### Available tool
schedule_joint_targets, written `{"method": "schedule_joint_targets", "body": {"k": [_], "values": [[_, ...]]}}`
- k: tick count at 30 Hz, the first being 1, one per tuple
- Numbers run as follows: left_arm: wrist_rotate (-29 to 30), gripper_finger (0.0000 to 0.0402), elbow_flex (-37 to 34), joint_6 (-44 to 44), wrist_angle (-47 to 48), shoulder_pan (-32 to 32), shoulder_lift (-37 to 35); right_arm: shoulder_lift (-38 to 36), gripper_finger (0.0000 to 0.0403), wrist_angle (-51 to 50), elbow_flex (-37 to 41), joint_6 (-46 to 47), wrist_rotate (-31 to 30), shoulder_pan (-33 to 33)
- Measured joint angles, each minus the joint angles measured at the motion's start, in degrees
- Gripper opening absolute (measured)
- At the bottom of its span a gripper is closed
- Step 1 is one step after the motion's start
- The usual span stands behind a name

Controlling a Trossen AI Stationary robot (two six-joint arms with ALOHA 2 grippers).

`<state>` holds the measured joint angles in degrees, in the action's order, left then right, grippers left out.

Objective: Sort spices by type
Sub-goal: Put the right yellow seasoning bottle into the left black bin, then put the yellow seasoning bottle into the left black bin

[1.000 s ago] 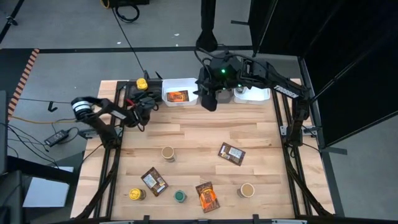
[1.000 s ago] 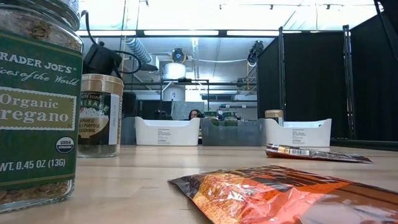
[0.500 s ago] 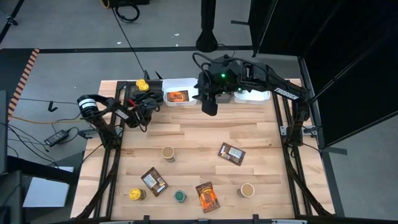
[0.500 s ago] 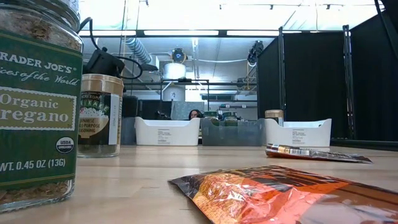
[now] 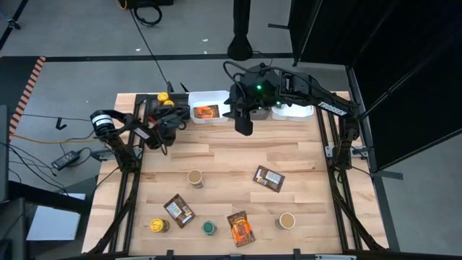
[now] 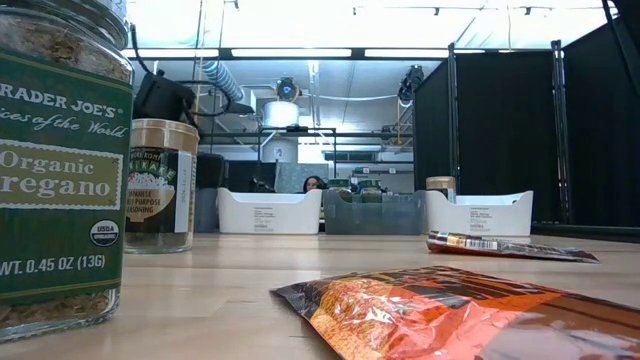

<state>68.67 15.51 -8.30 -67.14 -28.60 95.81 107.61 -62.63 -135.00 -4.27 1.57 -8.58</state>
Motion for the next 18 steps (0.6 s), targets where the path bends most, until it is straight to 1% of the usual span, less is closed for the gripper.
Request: {"method": "schedule_joint_targets", "body": {"k": [3, 6, 13, 18], "values": [[-1.1, 0.03, -0.1, 8.4, -5.3, 0.6, -0.4, 0.0, 0.0209, 0.0, 0.0, 0.0, 0.0, 0.0], [-2.0, 0.03, 0.0, 14.1, -8.9, 1.0, -2.1, 0.0, 0.0208, 0.0, 0.0, -0.3, 0.0, 0.0], [-1.9, 0.03, 0.0, 20.3, -9.8, 1.3, -8.1, 0.0, 0.021, 0.1, 0.0, -0.8, 0.1, 0.0], [-2.4, 0.03, 0.0, 23.4, -11.3, 1.6, -17.1, -0.3, 0.0211, 0.6, 0.0, -1.6, 0.1, 0.0]]}}
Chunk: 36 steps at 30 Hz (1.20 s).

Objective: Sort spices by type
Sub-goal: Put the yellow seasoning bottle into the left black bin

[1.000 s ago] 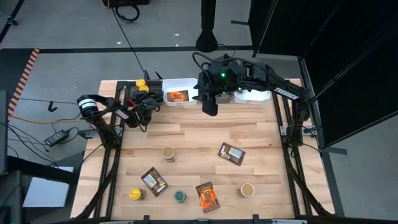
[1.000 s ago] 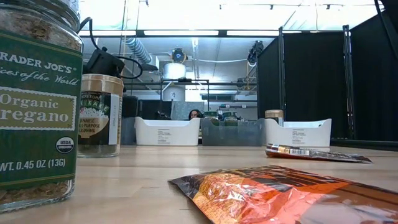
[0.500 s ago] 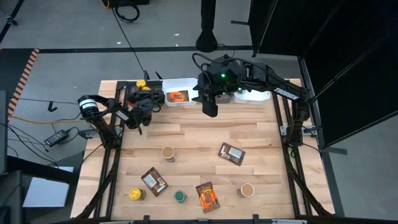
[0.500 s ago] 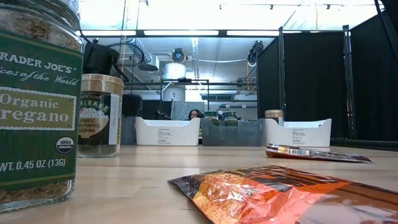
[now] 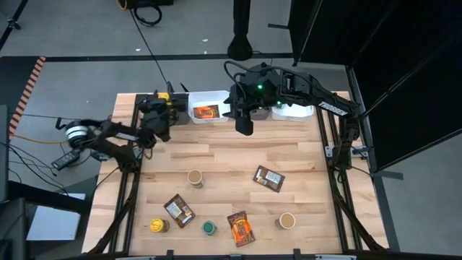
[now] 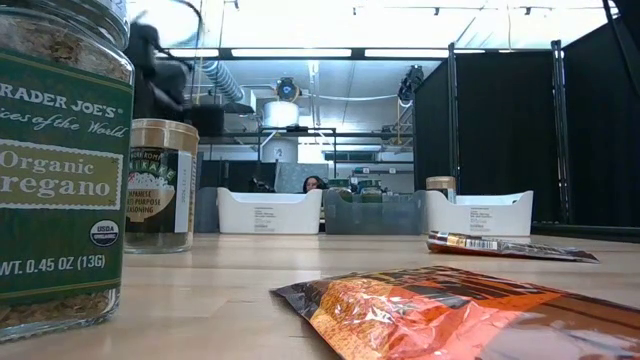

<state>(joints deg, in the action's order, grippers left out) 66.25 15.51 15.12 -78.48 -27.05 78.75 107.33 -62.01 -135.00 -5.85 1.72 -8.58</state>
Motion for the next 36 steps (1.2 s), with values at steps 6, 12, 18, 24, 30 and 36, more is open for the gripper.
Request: {"method": "schedule_joint_targets", "body": {"k": [6, 12, 18, 24, 30, 36], "values": [[-13.1, 0.0301, 0.3, 5.7, 7.4, 5.5, -15.7, -1.3, 0.0213, -0.4, 0.0, -0.4, 0.2, 0.0], [-21.9, 0.0301, 8.8, 2.5, 47.0, 17.1, -33.7, -3.0, 0.0212, -1.0, 0.0, -0.4, 1.2, 0.1], [-38.5, 0.0301, 27.7, -21.3, 95.7, 25.1, -38.3, -4.8, 0.0212, -0.8, 0.0, -0.6, 1.1, 0.1], [-45.2, 0.0301, 47.2, -36.0, 127.0, 33.4, -30.3, -5.5, 0.0211, -0.7, 0.0, -1.8, 1.0, -0.2], [-53.7, 0.0301, 60.3, -47.1, 143.6, 42.7, -18.5, -5.5, 0.0213, -0.8, 0.0, -2.4, 1.0, -0.2], [-61.2, 0.03, 62.6, -59.2, 148.7, 55.2, -8.9, -5.5, 0.0211, -2.7, 0.0, -3.2, 1.3, -0.2]]}}
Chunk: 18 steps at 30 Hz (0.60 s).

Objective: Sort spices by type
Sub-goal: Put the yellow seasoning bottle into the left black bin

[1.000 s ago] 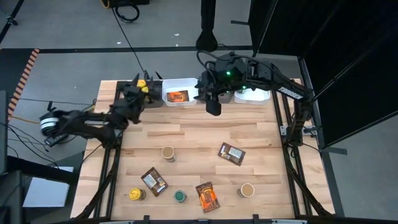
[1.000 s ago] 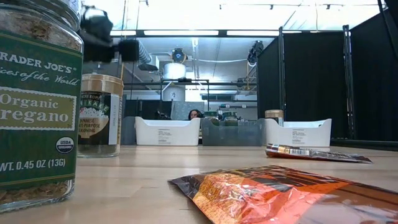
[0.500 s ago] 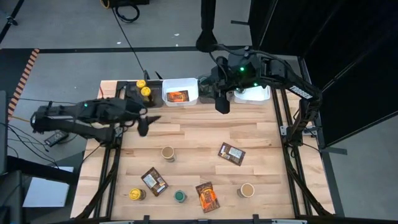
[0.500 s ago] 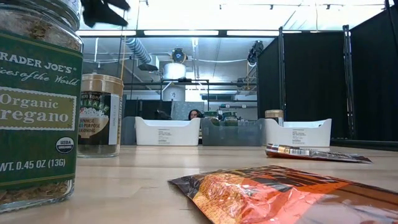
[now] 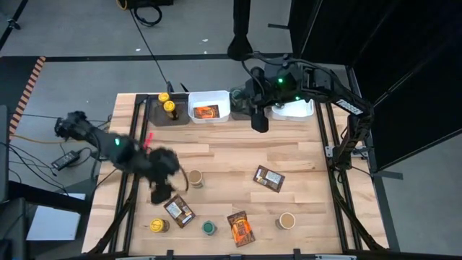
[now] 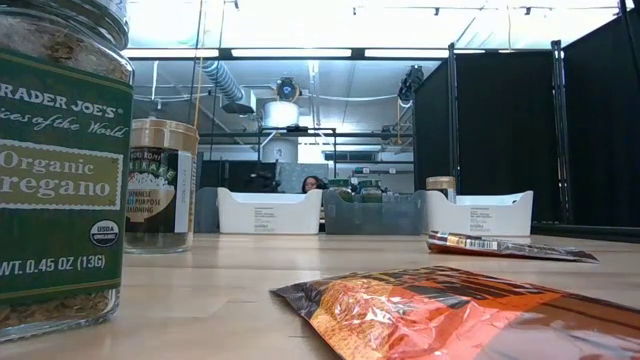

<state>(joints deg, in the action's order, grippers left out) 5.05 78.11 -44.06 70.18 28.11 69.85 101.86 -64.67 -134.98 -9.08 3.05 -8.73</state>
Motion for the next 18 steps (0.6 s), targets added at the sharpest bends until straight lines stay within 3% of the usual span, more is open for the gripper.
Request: {"method": "schedule_joint_targets", "body": {"k": [11, 15, 18], "values": [[4.0, 0.03, 0.0, -27.5, 0.2, 22.6, 7.1, 0.0, 0.0213, -2.9, 0.0, -0.2, 1.2, 0.1], [4.9, 0.03, 0.0, -36.2, -1.3, 28.2, 9.6, 0.0, 0.0212, -2.9, 0.0, -0.2, 2.6, 0.1], [5.4, 0.03, 0.0, -37.9, -2.6, 30.3, 12.4, 0.0, 0.0211, -2.9, 0.0, -0.2, 2.7, 0.1]]}}
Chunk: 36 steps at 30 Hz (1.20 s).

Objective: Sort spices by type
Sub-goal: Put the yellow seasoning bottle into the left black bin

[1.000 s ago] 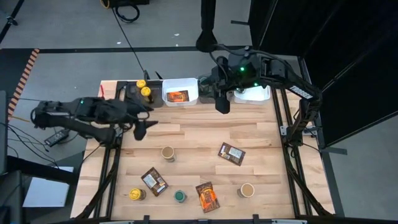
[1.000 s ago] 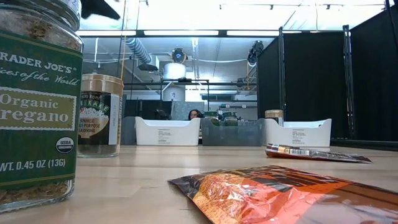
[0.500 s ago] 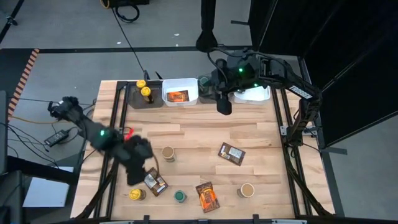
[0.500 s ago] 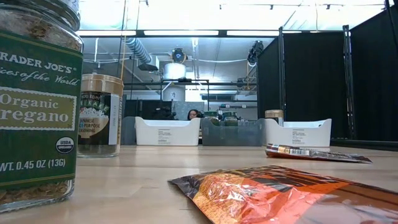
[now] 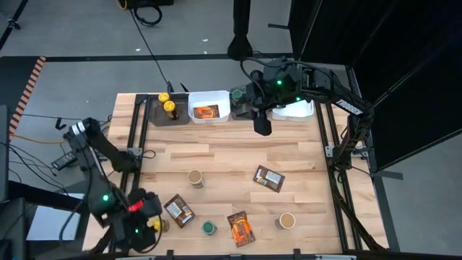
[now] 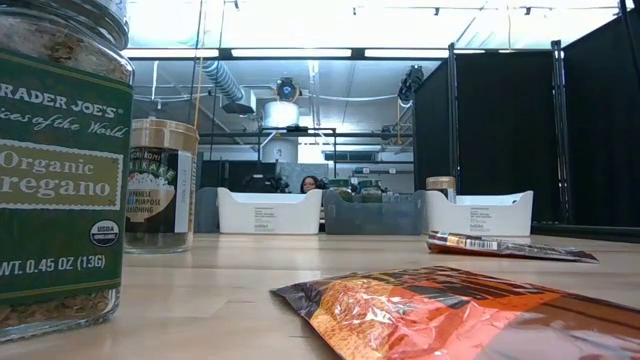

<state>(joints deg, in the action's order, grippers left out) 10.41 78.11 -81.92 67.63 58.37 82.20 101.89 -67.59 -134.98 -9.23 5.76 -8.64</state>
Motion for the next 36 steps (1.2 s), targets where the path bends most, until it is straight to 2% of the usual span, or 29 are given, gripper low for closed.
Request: {"method": "schedule_joint_targets", "body": {"k": [11, 16, 21, 27, 36], "values": [[0.3, 0.03, 0.0, 2.2, 0.1, 1.4, 6.7, 0.0, 0.0215, 0.0, 0.0, 0.0, 0.3, 0.0], [-0.8, 0.03, -1.5, 2.3, 0.2, 1.4, 6.8, 0.0, 0.0215, 0.0, 0.0, 0.1, 3.1, 0.0], [-2.5, 0.0303, -1.5, 2.2, 0.0, 1.3, 6.8, 0.0, 0.0215, -0.2, 0.0, 0.1, 3.3, 0.0], [-4.0, 0.0328, -1.5, 2.4, -0.9, 1.2, 6.8, 0.0, 0.0215, -0.2, 0.0, -0.9, 3.3, 0.0], [-0.1, 0.0338, -1.5, 3.7, -0.9, 0.3, 7.5, 0.0, 0.0215, -0.2, 0.0, -0.9, 3.3, 0.0]]}}
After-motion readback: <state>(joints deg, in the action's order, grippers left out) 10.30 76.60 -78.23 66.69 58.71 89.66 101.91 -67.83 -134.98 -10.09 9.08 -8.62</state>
